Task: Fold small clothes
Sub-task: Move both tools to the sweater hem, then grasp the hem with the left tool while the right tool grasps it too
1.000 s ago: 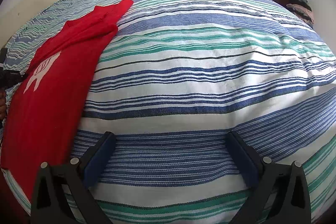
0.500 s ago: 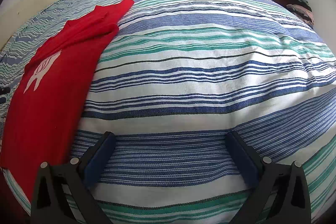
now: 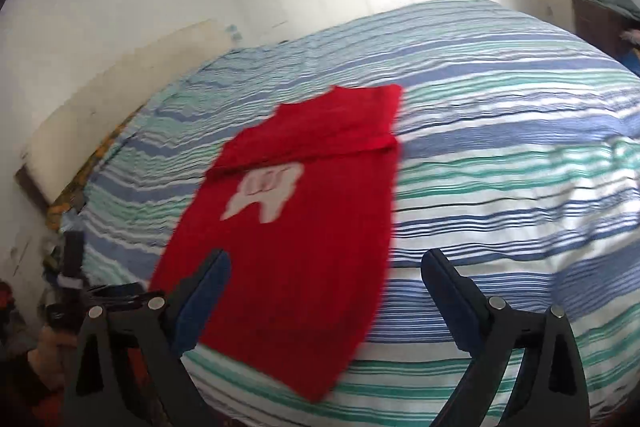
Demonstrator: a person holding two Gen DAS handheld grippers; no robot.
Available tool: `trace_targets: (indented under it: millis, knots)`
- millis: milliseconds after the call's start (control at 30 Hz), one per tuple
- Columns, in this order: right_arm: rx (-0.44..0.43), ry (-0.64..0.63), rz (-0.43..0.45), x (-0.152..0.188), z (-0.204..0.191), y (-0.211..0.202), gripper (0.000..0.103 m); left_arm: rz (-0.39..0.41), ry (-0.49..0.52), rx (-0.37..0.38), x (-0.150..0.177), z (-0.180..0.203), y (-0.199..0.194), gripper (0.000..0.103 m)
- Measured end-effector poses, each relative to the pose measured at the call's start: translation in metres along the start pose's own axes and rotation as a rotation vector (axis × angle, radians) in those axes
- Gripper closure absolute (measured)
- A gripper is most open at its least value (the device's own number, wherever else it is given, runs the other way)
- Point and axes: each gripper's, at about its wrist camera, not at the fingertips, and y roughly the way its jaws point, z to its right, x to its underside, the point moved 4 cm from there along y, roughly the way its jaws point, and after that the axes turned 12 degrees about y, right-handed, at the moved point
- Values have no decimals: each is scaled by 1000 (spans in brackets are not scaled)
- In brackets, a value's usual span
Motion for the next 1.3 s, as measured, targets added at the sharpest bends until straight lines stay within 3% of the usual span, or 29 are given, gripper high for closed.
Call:
trace_targets:
  millis: [100, 233, 300, 1067, 1167, 1233, 1300]
  knots:
    - [12, -61, -111, 25, -13, 27, 10, -6, 3, -22, 5, -1, 0, 23]
    - [104, -29, -259, 49, 13, 56, 17, -15, -5, -33, 7, -2, 3, 23]
    - [107, -38, -254, 49, 17, 56, 21, -20, 1, -40, 9, -1, 4, 23]
    - [127, -86, -243, 56, 15, 55, 19, -38, -2, -39, 10, 0, 5, 23]
    - [131, -76, -248, 49, 15, 49, 19, 18, -59, -4, 9, -14, -17, 23]
    - [167, -51, -204, 39, 20, 35, 19, 76, -134, 22, 13, -35, -34, 18]
    - [169, 15, -154, 27, 31, 16, 19, 83, -214, 65, 20, -52, -36, 12]
